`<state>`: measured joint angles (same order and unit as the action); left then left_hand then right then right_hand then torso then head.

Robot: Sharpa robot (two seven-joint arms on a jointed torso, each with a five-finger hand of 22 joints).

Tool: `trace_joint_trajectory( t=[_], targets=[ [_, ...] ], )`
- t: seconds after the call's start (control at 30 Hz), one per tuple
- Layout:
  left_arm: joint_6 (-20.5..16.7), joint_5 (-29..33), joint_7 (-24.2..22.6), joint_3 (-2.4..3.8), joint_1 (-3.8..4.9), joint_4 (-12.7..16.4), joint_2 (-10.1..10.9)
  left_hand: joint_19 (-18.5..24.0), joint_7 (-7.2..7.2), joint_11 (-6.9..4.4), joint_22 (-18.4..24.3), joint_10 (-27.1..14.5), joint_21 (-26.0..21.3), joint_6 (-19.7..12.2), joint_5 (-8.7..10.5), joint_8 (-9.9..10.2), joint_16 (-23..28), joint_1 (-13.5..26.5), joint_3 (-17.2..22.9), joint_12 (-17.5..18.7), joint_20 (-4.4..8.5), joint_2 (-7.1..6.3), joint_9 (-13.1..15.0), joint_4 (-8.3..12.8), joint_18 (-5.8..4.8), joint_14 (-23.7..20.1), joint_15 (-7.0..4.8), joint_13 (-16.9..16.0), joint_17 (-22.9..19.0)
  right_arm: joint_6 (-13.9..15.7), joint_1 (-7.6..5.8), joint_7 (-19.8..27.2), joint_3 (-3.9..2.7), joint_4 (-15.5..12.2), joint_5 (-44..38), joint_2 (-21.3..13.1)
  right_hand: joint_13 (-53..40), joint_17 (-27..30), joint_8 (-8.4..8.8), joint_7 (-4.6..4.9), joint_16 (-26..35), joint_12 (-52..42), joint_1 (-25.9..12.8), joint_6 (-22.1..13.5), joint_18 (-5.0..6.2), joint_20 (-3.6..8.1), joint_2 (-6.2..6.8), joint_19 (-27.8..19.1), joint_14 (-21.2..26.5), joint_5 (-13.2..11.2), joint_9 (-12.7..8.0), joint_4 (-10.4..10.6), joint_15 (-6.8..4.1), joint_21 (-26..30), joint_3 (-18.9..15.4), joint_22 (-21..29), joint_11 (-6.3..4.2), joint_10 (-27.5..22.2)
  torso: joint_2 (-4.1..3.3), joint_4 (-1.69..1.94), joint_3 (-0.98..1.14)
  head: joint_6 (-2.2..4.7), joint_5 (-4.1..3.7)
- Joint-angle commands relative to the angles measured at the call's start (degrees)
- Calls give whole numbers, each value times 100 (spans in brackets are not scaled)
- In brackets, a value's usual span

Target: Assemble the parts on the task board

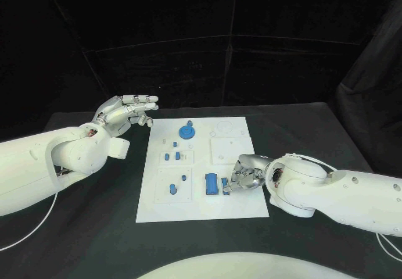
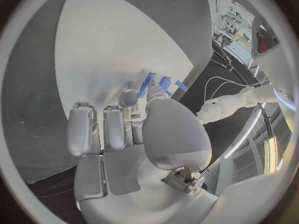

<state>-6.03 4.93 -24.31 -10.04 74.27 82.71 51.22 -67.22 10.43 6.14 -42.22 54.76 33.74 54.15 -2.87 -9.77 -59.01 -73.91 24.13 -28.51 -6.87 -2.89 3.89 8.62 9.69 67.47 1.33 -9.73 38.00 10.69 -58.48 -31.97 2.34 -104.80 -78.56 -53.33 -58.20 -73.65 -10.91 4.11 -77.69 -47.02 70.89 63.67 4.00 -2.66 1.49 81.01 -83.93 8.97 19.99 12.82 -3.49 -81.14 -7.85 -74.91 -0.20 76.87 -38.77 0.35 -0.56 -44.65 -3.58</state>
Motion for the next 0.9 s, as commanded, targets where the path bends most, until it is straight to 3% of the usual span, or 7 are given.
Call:
trace_joint_trajectory(
  t=[0.03,0.33,0.47,0.53,0.63,0.73,0.9],
  targets=[
    [70,-10,-17,4,10,10,4,26,9,6,5,-26,-20,-40,11,-19,2,4,-23,-12,-10,56,3,15,73,-41,6,-9,-4,78,11,97,14,-46,9,-54,-7,-2,-6,13,27,29,-25,-26,-78,-7,36,6,-304,-1,0,12,-33,18,-93,-291,8,4,3,-18,5,12,2],
    [69,-10,-33,2,9,-5,-7,29,10,9,7,-34,-22,-41,12,-21,8,10,-30,-19,-11,52,3,17,72,-52,8,-9,-20,612,0,1426,9,-182,1209,-449,357,466,126,104,440,597,-118,-284,51,-55,173,-394,-175,-14,-7,132,32,436,-364,224,89,-301,26,-7,-7,102,-50],
    [74,-10,-69,1,7,-43,-51,198,20,56,76,-179,-156,-65,10,-23,292,163,-134,39,-53,-5,1,-54,51,-370,55,31,-329,702,-96,2563,6,73,2440,-506,1072,2319,264,256,2277,1634,321,-580,438,-164,8,-1690,475,56,-38,-73,162,1954,-309,1950,237,-1020,62,-4,-27,197,-95],
    [79,-10,-106,0,2,-82,-80,514,29,66,234,-263,-434,-99,30,-21,655,293,-245,105,-92,-61,-1,-124,52,-724,132,81,-512,658,-198,3258,4,370,3316,-435,1423,3406,353,361,3544,2047,598,-735,634,-257,-101,-2473,929,115,-79,-210,263,3046,-273,3041,349,-1339,115,-17,-39,272,-111],
    [79,-10,-180,-3,-7,-201,-170,1202,-8,126,667,-303,-1119,-138,-19,-9,1634,482,-444,274,-241,-127,-1,-252,-10,-1354,271,205,-1018,515,-314,4071,0,907,4526,-252,2312,4141,551,648,5018,2983,1086,-991,516,-550,-269,-3276,2096,-3,-247,-474,701,4228,-177,3737,691,-2003,211,-24,-76,465,-155],
    [42,-5,-300,-5,-23,-399,-303,1759,-40,214,1326,-103,-1947,-83,17,35,2857,461,-644,637,-481,-41,-2,-338,0,-1490,453,446,-1688,440,-382,4687,-64,1620,5442,82,3339,5006,716,587,6192,3607,1326,-1043,520,-833,-403,-3638,2591,-208,-502,-718,964,5286,-105,4460,820,-1953,314,-49,-108,709,-177],
    [-154,95,-492,-5,-65,-848,-606,2192,-135,370,1894,-51,-2579,-62,13,176,3835,381,-848,1157,-756,12,-13,-366,40,-1631,675,623,-2225,363,-433,5308,-226,2825,6335,722,4593,6011,727,509,7093,4104,1223,-993,660,-1152,-554,-3490,2369,-210,-975,-1048,1077,6410,-60,5353,906,-1641,437,-88,-115,986,-146]
  ],
)
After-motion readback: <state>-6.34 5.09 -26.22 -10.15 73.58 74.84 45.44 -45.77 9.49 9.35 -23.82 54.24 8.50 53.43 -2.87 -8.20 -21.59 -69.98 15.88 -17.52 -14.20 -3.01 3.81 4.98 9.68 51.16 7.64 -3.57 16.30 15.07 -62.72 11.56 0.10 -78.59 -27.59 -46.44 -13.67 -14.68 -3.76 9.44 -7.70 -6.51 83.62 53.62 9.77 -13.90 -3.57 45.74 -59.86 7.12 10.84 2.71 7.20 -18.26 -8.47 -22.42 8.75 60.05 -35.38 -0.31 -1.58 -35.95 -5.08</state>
